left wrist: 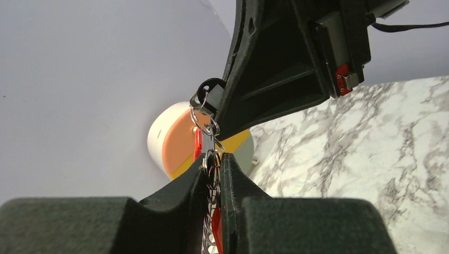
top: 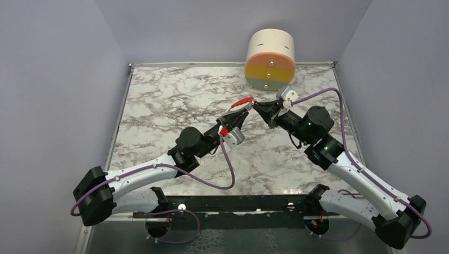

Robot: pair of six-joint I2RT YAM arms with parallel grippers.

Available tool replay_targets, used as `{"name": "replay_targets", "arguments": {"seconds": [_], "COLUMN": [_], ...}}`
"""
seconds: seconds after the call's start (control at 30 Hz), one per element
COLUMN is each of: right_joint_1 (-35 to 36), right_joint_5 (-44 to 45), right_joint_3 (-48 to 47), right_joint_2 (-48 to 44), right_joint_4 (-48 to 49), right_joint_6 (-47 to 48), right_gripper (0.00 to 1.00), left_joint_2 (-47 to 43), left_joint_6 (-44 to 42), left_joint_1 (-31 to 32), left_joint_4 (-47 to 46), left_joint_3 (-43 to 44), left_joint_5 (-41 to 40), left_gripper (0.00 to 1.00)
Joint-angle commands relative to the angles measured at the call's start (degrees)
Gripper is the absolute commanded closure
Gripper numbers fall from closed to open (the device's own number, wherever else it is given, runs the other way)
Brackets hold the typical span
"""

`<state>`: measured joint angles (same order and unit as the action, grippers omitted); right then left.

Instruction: Remove the keys from the keyring

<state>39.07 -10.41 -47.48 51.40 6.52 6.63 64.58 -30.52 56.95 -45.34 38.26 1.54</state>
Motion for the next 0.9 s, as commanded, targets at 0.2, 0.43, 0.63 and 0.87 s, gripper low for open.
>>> {"name": "replay_targets", "arguments": {"seconds": [0.2, 0.43, 0.63, 0.87], "right_joint_1": [0.0, 0.2, 1.1, 2.8], "right_joint_5": [4.6, 4.2, 3.5, 5.9], "right_joint_3": [-5.6, -7.1, -9.5, -11.8], "right_joint_2": [2.0, 0.2, 3.2, 6.2], "right_joint_4": [-9.5, -12.9, -16.4, -18.2], "right_joint_6": [0.7, -0.4, -0.5, 0.6], "right_gripper": [0.98, 0.98, 0.98, 0.98], "left_joint_2": [-0.8, 0.8, 1.3, 0.3], "left_joint_6": [-7.9, -9.9, -10.6, -12.6], "left_joint_1": [0.7, 0.8, 0.8, 0.8], "left_joint_4": [7.2, 7.7, 8.3, 10.7], "left_joint_3": [4.3, 5.7, 6.3, 6.2], "left_joint_5": [-10.9, -13.9, -12.8, -10.5], "left_gripper": [1.0, 1.0, 1.0, 1.0]}}
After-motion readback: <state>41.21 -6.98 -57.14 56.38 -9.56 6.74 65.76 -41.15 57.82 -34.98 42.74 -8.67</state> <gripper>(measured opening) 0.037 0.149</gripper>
